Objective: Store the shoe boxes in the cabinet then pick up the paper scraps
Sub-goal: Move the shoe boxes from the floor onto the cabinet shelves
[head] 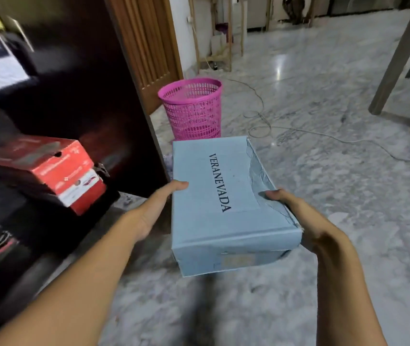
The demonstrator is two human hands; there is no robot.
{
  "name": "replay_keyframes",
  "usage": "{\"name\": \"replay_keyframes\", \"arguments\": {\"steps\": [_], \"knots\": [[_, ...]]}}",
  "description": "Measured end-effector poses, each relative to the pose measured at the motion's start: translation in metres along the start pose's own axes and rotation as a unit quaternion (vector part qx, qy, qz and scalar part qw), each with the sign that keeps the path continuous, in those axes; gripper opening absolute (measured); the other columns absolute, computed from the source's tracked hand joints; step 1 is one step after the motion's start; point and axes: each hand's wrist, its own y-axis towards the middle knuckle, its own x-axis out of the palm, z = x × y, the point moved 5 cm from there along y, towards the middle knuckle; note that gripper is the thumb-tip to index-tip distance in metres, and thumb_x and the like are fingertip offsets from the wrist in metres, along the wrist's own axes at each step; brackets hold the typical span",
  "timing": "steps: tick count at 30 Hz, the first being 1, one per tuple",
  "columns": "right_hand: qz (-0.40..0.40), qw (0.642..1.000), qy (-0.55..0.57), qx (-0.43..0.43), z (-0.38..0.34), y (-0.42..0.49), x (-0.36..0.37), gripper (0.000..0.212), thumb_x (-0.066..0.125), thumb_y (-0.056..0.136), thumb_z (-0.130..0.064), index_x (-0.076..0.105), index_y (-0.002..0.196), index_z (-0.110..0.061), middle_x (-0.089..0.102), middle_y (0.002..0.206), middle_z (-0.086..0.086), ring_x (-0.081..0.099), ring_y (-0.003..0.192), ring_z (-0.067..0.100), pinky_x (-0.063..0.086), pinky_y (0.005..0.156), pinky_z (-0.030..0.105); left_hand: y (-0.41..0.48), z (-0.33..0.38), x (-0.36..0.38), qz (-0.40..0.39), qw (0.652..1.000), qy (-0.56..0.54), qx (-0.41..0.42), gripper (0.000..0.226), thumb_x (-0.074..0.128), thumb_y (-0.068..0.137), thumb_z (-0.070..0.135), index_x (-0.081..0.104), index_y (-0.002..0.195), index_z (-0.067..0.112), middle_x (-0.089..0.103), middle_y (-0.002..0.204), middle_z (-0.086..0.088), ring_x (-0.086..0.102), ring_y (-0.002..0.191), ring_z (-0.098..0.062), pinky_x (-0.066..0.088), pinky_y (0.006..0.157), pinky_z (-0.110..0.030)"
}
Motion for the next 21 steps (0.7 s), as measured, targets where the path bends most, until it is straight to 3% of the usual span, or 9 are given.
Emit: {"name": "replay_keyframes", "arguments": {"steps": [2, 5, 8, 12, 14, 17, 21], "knots": [[-0.035, 0.999, -0.027, -0.005, -0.026, 0.004, 0.035, 0.026, 0.064, 0.084, -0.041, 0.074, 0.100, -0.023, 0.078, 0.095, 0.004, 0.072, 0.076, 0.020, 0.050, 0.067, 0.031, -0.020, 0.013, -0.043, 0.057, 0.998, 0.012, 0.002, 0.066, 0.075, 0.049, 0.067, 0.073, 0.103, 0.028, 0.071, 0.113, 0.003, 0.064, 0.105, -0.018, 0.041, 0.100, -0.032], [-0.099, 0.993, -0.061, -0.029, -0.061, 0.007, 0.087, 0.042, 0.066, 0.075, -0.045, 0.073, 0.110, -0.022, 0.077, 0.102, 0.005, 0.072, 0.093, 0.024, 0.051, 0.086, 0.037, -0.056, 0.025, -0.096, 0.086, 0.996, -0.015, 0.000, 0.075, 0.075, 0.044, 0.071, 0.073, 0.107, 0.031, 0.071, 0.117, -0.001, 0.062, 0.113, -0.027, 0.036, 0.108, -0.045], [-0.153, 0.983, -0.081, -0.058, -0.092, 0.006, 0.137, 0.046, 0.068, 0.073, -0.044, 0.073, 0.114, -0.023, 0.077, 0.107, 0.005, 0.071, 0.102, 0.026, 0.051, 0.093, 0.041, -0.093, 0.045, -0.137, 0.120, 0.992, -0.039, 0.004, 0.062, 0.075, 0.055, 0.063, 0.075, 0.106, 0.026, 0.071, 0.116, -0.009, 0.065, 0.109, -0.032, 0.044, 0.102, -0.045], [-0.215, 0.968, -0.077, -0.107, -0.137, 0.000, 0.192, 0.044, 0.070, 0.071, -0.039, 0.074, 0.112, -0.023, 0.076, 0.109, 0.006, 0.073, 0.097, 0.025, 0.051, 0.089, 0.041, -0.131, 0.099, -0.179, 0.206, 0.974, -0.032, 0.084, 0.016, 0.070, 0.065, 0.034, 0.081, 0.071, 0.025, 0.073, 0.103, -0.017, 0.073, 0.069, -0.019, 0.049, 0.075, -0.034], [-0.250, 0.957, -0.060, -0.136, -0.164, -0.005, 0.217, 0.049, 0.066, 0.073, -0.042, 0.072, 0.116, -0.020, 0.076, 0.110, 0.006, 0.074, 0.094, 0.022, 0.049, 0.084, 0.037, -0.150, 0.122, -0.195, 0.228, 0.967, -0.035, 0.107, 0.025, 0.061, 0.080, 0.035, 0.080, 0.067, 0.023, 0.076, 0.089, -0.013, 0.072, 0.062, -0.017, 0.050, 0.068, -0.030], [-0.256, 0.945, -0.060, -0.196, -0.202, -0.012, 0.244, 0.042, 0.051, 0.091, -0.053, 0.069, 0.118, -0.026, 0.076, 0.109, 0.001, 0.073, 0.096, 0.017, 0.050, 0.083, 0.039, -0.172, 0.152, -0.213, 0.222, 0.964, -0.071, 0.126, 0.030, 0.054, 0.088, 0.042, 0.071, 0.090, 0.017, 0.074, 0.074, -0.007, 0.070, 0.058, -0.020, 0.053, 0.055, -0.023], [-0.216, 0.933, -0.020, -0.289, -0.254, -0.014, 0.268, 0.042, 0.040, 0.095, -0.062, 0.069, 0.109, -0.035, 0.075, 0.101, -0.003, 0.065, 0.108, 0.020, 0.051, 0.094, 0.046, -0.187, 0.207, -0.248, 0.251, 0.946, -0.123, 0.165, 0.042, 0.059, 0.076, 0.053, 0.064, 0.101, 0.019, 0.070, 0.080, -0.006, 0.065, 0.069, -0.024, 0.050, 0.064, -0.031]]}}
